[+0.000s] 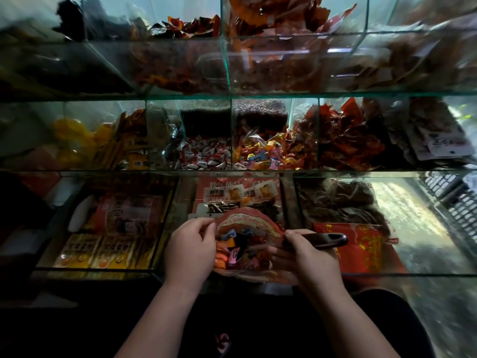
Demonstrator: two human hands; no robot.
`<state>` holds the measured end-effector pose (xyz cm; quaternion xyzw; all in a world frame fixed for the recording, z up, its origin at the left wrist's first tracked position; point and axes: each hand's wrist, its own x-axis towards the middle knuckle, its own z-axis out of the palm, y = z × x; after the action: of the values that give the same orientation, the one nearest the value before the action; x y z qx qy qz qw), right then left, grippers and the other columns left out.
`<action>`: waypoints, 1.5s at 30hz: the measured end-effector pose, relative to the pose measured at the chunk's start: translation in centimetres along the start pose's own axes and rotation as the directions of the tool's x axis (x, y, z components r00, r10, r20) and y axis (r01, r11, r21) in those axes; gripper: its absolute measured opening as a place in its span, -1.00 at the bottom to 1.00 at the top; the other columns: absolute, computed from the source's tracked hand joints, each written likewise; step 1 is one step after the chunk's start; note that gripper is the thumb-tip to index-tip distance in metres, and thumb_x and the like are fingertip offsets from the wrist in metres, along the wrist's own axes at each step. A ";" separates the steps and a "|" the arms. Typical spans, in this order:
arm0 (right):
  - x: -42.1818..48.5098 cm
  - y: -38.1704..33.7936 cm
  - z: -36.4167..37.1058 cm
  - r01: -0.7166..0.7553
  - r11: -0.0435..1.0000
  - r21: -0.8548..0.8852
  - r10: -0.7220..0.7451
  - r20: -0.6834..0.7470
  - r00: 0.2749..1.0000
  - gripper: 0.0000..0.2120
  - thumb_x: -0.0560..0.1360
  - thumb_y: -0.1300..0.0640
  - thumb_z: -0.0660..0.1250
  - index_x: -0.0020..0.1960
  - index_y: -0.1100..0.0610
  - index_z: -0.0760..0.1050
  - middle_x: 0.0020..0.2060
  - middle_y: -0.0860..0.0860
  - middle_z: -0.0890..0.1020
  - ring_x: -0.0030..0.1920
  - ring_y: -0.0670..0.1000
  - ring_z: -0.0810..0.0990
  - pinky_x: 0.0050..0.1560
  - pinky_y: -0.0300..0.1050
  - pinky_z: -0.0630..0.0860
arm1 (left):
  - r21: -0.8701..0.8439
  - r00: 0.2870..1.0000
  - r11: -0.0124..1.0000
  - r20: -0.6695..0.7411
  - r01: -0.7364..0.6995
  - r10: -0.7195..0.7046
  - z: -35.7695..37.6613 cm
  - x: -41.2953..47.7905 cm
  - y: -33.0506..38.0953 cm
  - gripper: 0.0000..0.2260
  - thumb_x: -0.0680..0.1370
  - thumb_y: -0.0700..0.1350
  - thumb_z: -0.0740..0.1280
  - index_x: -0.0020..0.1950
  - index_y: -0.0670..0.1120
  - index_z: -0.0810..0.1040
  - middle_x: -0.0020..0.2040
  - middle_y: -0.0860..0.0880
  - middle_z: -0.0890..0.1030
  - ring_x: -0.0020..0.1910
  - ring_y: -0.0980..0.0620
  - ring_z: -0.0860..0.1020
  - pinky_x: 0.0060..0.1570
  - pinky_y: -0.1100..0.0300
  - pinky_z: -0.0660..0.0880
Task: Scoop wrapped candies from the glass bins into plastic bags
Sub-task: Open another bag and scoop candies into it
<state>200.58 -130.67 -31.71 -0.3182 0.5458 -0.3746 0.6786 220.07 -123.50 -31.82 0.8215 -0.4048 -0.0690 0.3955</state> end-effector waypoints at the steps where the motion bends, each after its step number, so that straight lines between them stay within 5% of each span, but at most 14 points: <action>1: -0.1 -0.3 -0.2 0.012 1.000 0.007 -0.012 -0.005 1.000 -0.87 0.61 0.19 0.36 -0.03 0.25 0.62 -0.23 0.27 0.74 -0.15 0.23 0.78 -0.21 0.05 0.71 | 0.015 0.998 0.999 -0.046 -0.050 0.050 -0.2 -0.3 0.3 -0.86 0.60 -0.12 0.37 0.13 -0.05 0.67 0.05 0.13 0.62 0.08 0.12 0.57 0.06 0.19 0.52; 4: -0.4 -1.5 -1.1 0.028 0.997 0.072 -0.027 -0.013 1.000 -0.88 0.60 0.22 0.36 -0.02 0.27 0.61 -0.23 0.26 0.75 -0.15 0.26 0.77 -0.28 -0.01 0.70 | -0.077 0.911 0.917 -0.168 -0.392 0.376 -0.4 -2.2 1.5 -0.82 0.56 -0.26 0.34 0.12 -0.12 0.66 0.10 0.09 0.58 0.17 0.17 0.52 0.24 0.28 0.43; 6: -0.9 -2.2 -1.6 0.026 0.994 0.109 -0.024 -0.013 1.000 -0.90 0.60 0.22 0.36 -0.02 0.25 0.61 -0.25 0.20 0.75 -0.15 0.28 0.77 -0.29 -0.05 0.69 | -0.192 0.858 0.836 -0.087 -0.513 0.507 0.3 -3.8 2.3 -0.80 0.53 -0.27 0.31 0.08 -0.13 0.66 0.08 0.06 0.61 0.14 0.19 0.55 0.22 0.30 0.46; 10: -2.7 -4.1 -3.0 0.060 0.997 0.044 -0.062 0.042 0.997 -0.88 0.61 0.19 0.36 -0.08 0.14 0.63 -0.15 0.23 0.76 -0.09 0.22 0.78 -0.32 -0.10 0.67 | -0.153 0.935 0.965 0.253 -0.215 0.248 2.7 -4.3 3.4 -0.64 0.63 0.00 0.28 0.43 0.04 0.46 0.38 0.17 0.42 0.40 0.26 0.33 0.43 0.17 0.35; 12: -3.8 -5.2 -3.6 0.062 0.998 0.008 -0.063 0.087 0.994 -0.84 0.60 0.21 0.38 -0.14 0.09 0.65 -0.10 0.28 0.75 -0.07 0.18 0.78 -0.35 -0.13 0.65 | -0.059 0.940 0.997 0.334 -0.057 0.074 3.9 -3.5 3.2 -0.51 0.65 0.13 0.23 0.57 0.09 0.25 0.55 0.14 0.22 0.53 0.14 0.18 0.52 0.06 0.22; 15: -5.2 -6.2 -4.3 0.102 0.995 0.000 -0.101 0.115 0.988 -0.80 0.53 0.34 0.43 -0.18 0.09 0.68 -0.11 0.32 0.74 -0.08 0.19 0.78 -0.33 -0.14 0.65 | 0.000 0.920 1.000 0.392 0.006 -0.005 5.3 -2.8 2.9 -0.44 0.66 0.21 0.14 0.62 0.09 0.11 0.63 0.10 0.08 0.59 0.09 0.02 0.54 0.04 0.03; 23: -7.9 -7.4 -5.0 0.218 0.976 0.006 -0.214 0.213 0.953 -0.71 0.41 0.51 0.43 -0.18 0.13 0.69 -0.18 0.35 0.72 -0.13 0.27 0.77 -0.32 -0.17 0.64 | -0.061 0.954 0.997 0.291 -0.055 0.070 6.9 -3.4 2.0 -0.53 0.67 0.12 0.17 0.56 0.03 0.31 0.53 0.10 0.33 0.49 0.10 0.28 0.36 0.21 0.19; 30: -9.4 -9.8 -4.3 0.265 0.956 0.125 -0.288 0.235 0.928 -0.80 0.25 0.36 0.53 -0.26 0.09 0.67 -0.20 0.39 0.70 -0.15 0.32 0.76 -0.32 -0.09 0.66 | -0.130 0.954 0.949 0.046 -0.288 0.296 4.2 -2.3 4.3 -0.61 0.63 0.10 0.20 0.40 0.01 0.52 0.41 0.11 0.48 0.45 0.09 0.36 0.44 -0.04 0.31; 37: -7.2 -12.8 -1.6 0.315 0.913 0.260 -0.365 0.173 0.915 -0.81 0.54 0.42 0.31 -0.12 0.17 0.59 -0.29 0.18 0.74 -0.11 0.23 0.78 -0.23 -0.12 0.68 | -0.124 0.906 0.898 -0.016 -0.423 0.424 3.7 6.1 9.0 -0.66 0.60 0.08 0.23 0.26 -0.05 0.59 0.32 0.01 0.56 0.34 0.01 0.46 0.35 -0.12 0.38; 41: -4.1 -14.3 0.1 0.345 0.871 0.351 -0.391 0.069 0.918 -0.89 0.56 0.37 0.31 0.00 0.22 0.57 -0.23 0.12 0.77 -0.07 0.19 0.78 -0.16 -0.14 0.69 | -0.206 0.907 0.902 0.113 -0.379 0.407 5.1 12.0 11.5 -0.70 0.62 0.05 0.31 0.32 0.00 0.56 0.34 0.00 0.51 0.33 -0.01 0.45 0.35 -0.10 0.42; 45: 0.6 -15.2 2.5 0.390 0.858 0.334 -0.406 -0.024 0.914 -0.91 0.56 0.32 0.36 0.02 0.20 0.60 -0.19 0.16 0.77 -0.05 0.14 0.78 -0.04 -0.06 0.72 | -0.348 0.952 0.926 0.204 -0.146 0.227 5.7 15.5 13.0 -0.61 0.64 0.12 0.28 0.45 0.08 0.44 0.44 -0.01 0.43 0.35 -0.02 0.45 0.30 0.02 0.43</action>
<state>200.67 -138.94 -18.75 -0.3141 0.3813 -0.5853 0.6430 219.93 -142.75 -23.34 0.6870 -0.5095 -0.1963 0.4795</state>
